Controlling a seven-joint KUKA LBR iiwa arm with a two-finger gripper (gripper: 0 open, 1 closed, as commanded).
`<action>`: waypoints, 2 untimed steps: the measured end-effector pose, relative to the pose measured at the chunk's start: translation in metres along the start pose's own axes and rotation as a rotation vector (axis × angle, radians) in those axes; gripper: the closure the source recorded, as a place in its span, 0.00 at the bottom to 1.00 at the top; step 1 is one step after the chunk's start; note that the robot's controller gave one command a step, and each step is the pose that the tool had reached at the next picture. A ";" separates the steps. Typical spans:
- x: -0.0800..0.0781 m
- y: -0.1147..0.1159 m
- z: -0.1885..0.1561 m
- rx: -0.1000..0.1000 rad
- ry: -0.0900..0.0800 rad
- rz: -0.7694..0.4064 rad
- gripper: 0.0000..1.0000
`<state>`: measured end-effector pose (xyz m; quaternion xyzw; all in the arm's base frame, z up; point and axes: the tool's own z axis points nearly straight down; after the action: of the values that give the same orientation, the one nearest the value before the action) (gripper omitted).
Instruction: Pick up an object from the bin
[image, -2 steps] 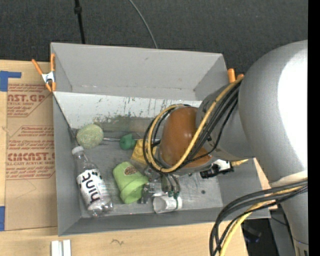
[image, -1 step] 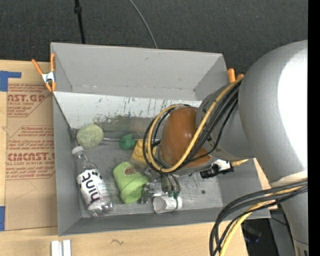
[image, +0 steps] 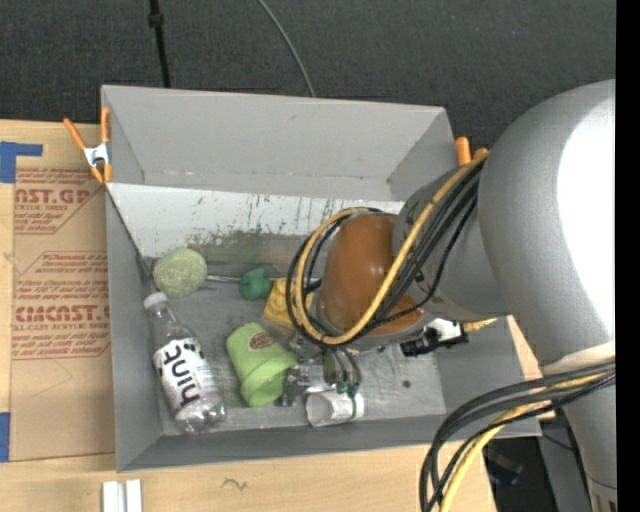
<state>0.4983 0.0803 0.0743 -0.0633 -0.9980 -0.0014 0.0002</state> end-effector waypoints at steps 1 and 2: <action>0.002 0.000 -0.008 0.002 0.006 0.000 1.00; 0.003 -0.001 -0.029 0.004 0.007 0.000 1.00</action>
Offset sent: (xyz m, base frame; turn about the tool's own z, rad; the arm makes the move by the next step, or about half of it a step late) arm 0.0000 -0.0001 0.0337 0.0000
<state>0.4957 0.0797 0.1032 -0.0634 -0.9980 0.0002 0.0040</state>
